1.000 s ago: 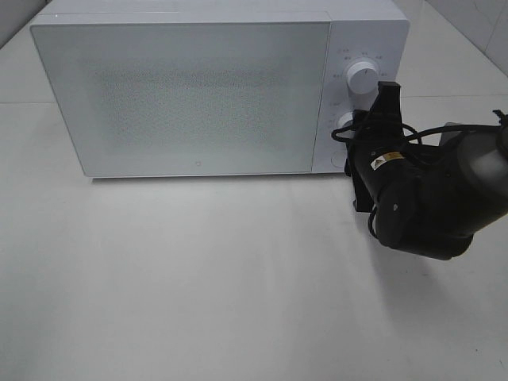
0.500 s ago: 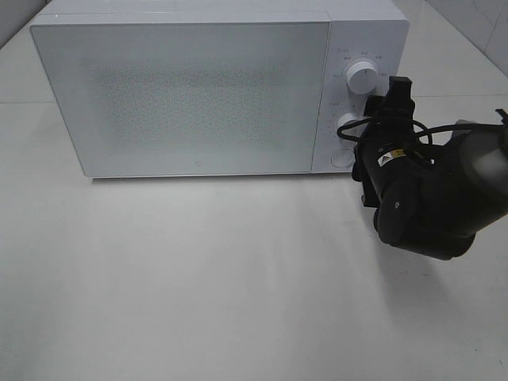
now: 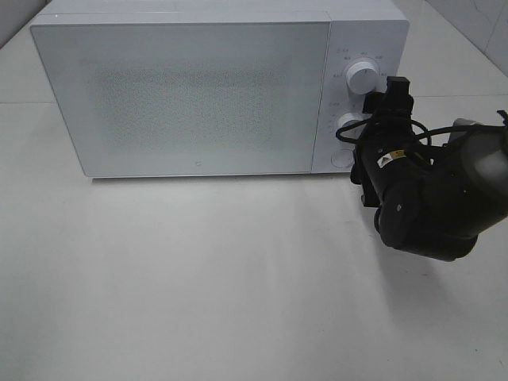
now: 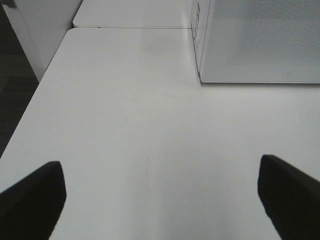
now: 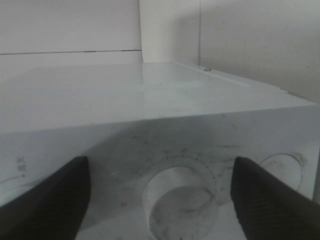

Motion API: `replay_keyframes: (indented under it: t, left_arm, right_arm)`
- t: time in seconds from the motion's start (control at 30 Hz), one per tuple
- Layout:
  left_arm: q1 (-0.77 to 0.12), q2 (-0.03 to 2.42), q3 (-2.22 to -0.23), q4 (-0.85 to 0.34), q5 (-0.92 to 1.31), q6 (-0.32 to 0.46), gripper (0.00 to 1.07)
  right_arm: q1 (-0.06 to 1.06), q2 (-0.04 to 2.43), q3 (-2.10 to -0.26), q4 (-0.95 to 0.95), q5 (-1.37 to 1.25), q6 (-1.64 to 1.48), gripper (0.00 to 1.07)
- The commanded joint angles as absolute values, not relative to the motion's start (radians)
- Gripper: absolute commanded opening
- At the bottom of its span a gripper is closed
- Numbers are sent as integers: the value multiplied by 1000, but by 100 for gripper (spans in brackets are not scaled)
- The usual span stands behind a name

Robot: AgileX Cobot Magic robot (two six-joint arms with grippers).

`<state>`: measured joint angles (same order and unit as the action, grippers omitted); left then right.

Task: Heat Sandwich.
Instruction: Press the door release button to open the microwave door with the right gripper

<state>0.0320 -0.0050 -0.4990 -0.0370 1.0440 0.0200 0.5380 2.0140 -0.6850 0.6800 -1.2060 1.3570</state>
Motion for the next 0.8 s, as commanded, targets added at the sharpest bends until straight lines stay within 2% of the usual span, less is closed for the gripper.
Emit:
replay_keyframes:
  t: [0.03,0.37,0.5,0.8]
  left_arm:
    - [37,-31,-495,-37,1035,20,98]
    - [37,-31,-495,-37,1035,20,98]
    - [37,-31,-495,-37,1035,20,98]
    - [37,-31,-495,-37,1035,20,98]
  right_arm:
    - [534,2002,-674,638,-1278,1341,76]
    - [534,1902,-559,582,-1192,1299,76]
    - [534,1842,-508,546,-1082,1270,76]
    - [534,1690,-432,529,-883,1029,76]
